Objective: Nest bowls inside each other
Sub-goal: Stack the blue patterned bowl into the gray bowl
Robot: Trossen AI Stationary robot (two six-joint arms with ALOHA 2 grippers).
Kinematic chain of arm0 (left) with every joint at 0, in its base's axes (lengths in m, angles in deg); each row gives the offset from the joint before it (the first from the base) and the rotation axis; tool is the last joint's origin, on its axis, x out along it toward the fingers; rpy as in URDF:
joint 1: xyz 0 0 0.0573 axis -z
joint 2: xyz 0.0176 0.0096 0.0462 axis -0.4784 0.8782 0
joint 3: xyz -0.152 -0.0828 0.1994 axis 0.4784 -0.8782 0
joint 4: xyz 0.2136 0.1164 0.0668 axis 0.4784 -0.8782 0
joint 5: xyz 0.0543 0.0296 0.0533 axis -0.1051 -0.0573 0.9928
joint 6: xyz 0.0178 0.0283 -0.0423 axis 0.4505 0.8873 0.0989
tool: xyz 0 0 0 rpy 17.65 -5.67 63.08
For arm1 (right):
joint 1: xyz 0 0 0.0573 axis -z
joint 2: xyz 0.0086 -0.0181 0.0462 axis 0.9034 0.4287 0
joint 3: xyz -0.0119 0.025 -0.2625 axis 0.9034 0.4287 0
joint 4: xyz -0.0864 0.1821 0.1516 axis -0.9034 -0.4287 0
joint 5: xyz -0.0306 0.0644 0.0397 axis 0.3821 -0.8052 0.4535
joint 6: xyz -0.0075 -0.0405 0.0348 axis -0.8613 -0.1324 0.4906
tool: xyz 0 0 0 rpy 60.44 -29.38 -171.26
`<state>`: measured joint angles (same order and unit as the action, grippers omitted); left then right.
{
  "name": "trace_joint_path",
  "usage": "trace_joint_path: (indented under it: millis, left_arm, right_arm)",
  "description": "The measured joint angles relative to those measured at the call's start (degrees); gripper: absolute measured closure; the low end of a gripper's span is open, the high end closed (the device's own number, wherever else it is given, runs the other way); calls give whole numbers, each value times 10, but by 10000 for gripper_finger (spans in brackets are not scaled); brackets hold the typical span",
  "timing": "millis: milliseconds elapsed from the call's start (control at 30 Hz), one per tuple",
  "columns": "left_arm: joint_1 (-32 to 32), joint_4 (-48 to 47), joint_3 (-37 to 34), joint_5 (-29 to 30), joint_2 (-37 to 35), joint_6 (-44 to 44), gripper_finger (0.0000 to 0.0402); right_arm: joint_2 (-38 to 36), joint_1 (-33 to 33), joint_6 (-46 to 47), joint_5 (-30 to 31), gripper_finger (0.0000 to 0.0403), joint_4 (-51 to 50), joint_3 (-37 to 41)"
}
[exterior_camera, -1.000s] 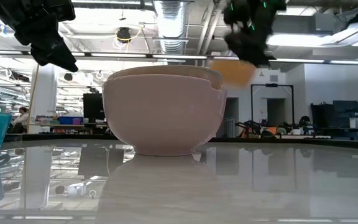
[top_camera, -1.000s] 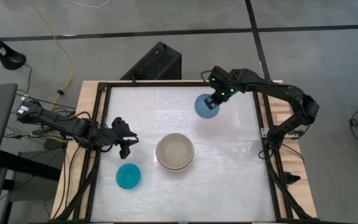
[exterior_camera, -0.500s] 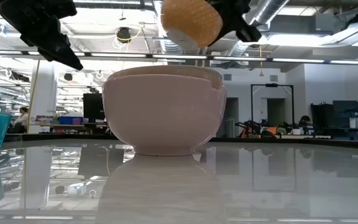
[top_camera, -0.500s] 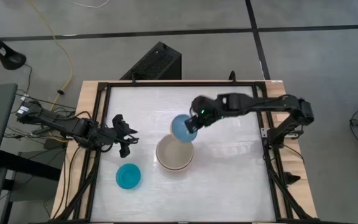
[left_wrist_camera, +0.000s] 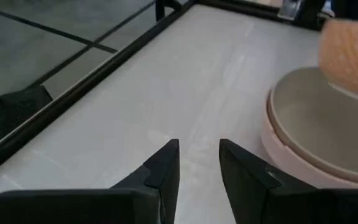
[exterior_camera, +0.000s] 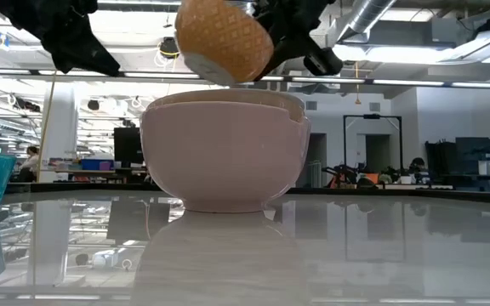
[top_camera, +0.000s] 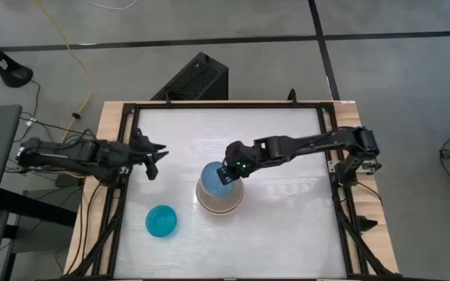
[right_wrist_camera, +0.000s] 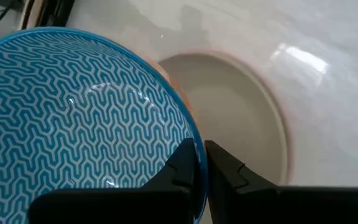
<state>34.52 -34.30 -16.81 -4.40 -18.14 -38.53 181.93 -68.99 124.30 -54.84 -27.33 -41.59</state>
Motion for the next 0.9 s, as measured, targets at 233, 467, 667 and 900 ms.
trace_joint_path:
  millis: [233, 467, 667, 900]
  left_arm:
    - [-13, 0, 0, -2, -5, -10, 310]
    - [-13, 0, 0, -16, 3, -24, 315]
    - [-13, 0, 0, -16, 6, -27, 315]
    - [-13, 0, 0, -19, 11, -30, 315]
  right_arm:
    - [4, -4, 0, 12, 360, 10, -1]
    - [18, -4, -2, 14, 360, 8, -1]
    - [47, -8, 6, -2, 360, 7, 0]
    - [68, -18, 23, -6, 358, 11, 0]
